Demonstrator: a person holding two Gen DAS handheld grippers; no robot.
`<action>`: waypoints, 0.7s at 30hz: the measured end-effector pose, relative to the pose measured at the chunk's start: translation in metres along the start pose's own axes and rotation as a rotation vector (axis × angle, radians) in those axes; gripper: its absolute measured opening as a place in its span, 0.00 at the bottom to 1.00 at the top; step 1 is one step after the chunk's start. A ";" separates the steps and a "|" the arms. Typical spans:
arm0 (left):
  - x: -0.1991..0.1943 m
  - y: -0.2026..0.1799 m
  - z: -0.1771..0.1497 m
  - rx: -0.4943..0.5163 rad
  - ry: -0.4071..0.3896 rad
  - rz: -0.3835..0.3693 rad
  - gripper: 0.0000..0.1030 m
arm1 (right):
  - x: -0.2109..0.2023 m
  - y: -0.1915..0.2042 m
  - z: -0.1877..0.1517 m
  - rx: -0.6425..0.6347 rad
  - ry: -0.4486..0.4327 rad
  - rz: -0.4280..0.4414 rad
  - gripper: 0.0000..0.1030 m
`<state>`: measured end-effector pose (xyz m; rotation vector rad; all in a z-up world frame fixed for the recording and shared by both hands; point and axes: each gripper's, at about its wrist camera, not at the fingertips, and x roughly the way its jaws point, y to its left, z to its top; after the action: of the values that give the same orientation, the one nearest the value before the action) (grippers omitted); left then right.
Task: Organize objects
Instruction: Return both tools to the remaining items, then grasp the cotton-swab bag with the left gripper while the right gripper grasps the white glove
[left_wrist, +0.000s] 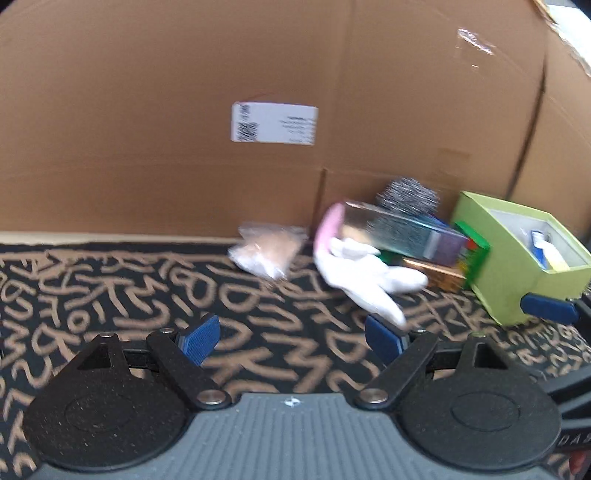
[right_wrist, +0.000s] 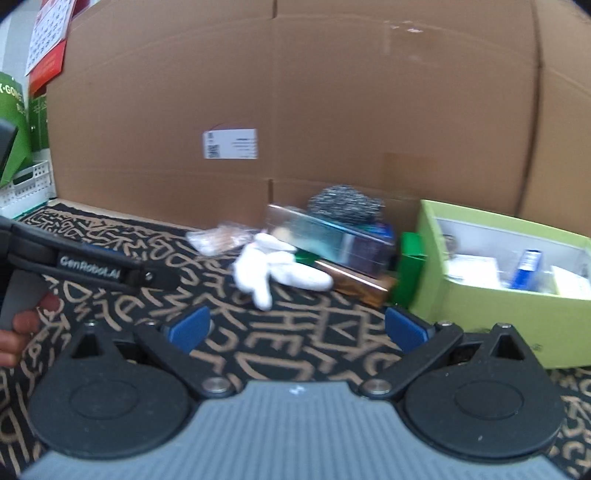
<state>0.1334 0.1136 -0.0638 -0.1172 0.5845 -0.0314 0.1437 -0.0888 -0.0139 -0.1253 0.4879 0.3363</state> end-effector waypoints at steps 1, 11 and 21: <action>0.005 0.003 0.003 -0.001 0.002 0.013 0.86 | 0.008 0.003 0.003 0.001 0.004 0.003 1.00; 0.065 0.014 0.033 0.042 0.015 0.065 0.86 | 0.080 0.016 0.021 0.021 0.060 0.027 0.95; 0.112 0.015 0.048 0.091 0.042 0.064 0.76 | 0.135 0.022 0.030 -0.006 0.130 0.043 0.44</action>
<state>0.2530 0.1259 -0.0871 -0.0093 0.6274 0.0016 0.2611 -0.0233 -0.0525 -0.1429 0.6185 0.3730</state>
